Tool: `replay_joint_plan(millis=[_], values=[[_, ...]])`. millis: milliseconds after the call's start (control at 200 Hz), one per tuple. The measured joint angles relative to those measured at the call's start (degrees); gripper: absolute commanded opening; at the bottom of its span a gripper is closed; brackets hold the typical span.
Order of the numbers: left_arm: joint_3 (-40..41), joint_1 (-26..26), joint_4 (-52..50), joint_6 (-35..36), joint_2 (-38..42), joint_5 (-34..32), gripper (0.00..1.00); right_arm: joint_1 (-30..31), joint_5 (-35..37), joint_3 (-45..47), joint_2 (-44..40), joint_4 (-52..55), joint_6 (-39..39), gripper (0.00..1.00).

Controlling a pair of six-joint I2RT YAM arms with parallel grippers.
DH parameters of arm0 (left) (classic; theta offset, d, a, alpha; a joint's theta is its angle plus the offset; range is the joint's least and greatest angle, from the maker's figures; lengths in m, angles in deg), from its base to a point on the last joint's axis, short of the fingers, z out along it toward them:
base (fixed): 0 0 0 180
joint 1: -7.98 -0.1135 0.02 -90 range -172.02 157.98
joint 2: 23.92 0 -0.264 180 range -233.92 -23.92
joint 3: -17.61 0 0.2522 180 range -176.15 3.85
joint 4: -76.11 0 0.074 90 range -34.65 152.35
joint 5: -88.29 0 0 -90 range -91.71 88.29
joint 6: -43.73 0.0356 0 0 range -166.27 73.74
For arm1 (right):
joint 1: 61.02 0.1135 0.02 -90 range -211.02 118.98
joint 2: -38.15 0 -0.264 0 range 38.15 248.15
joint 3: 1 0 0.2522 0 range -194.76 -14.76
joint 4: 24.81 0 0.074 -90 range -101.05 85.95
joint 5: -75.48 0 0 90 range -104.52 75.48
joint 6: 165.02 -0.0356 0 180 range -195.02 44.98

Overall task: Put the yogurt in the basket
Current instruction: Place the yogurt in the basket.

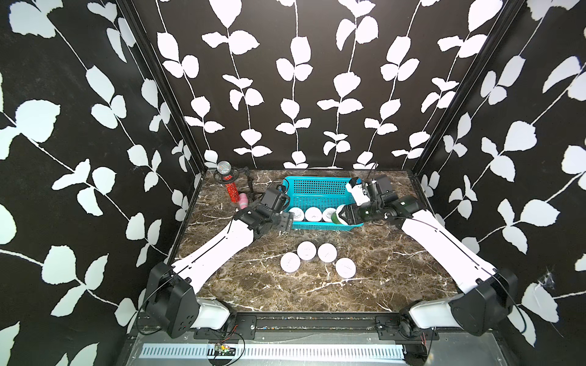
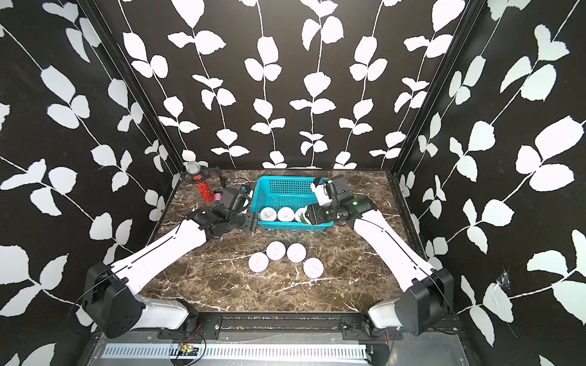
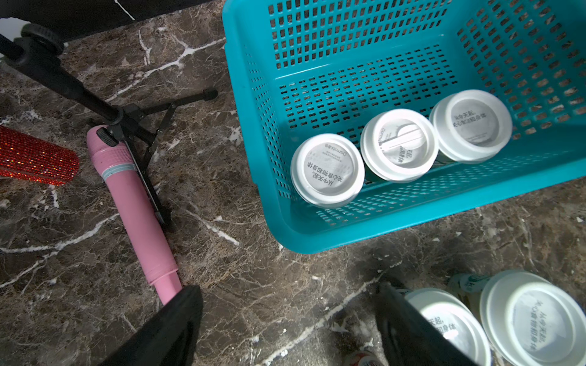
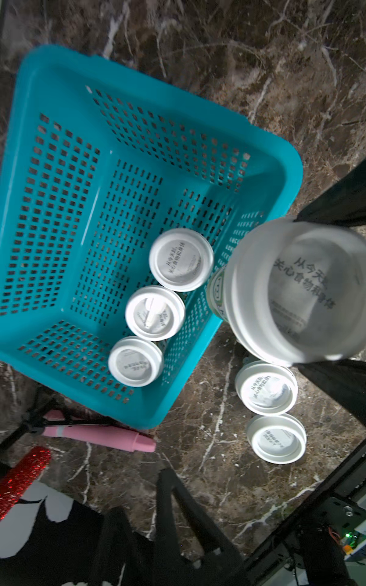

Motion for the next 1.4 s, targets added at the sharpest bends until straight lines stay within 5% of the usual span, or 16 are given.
replay_joint_plan(millis=[615, 1400], values=[[0.0, 0.0, 0.0, 0.0, -0.22, 0.2, 0.86, -2.27, 12.9, -9.62, 13.09, 0.11, -0.17, 0.5], [-0.11, 0.0, 0.0, 0.0, -0.52, 0.2, 0.86, -2.27, 15.69, -18.38, 26.64, 9.44, 3.54, 0.5]])
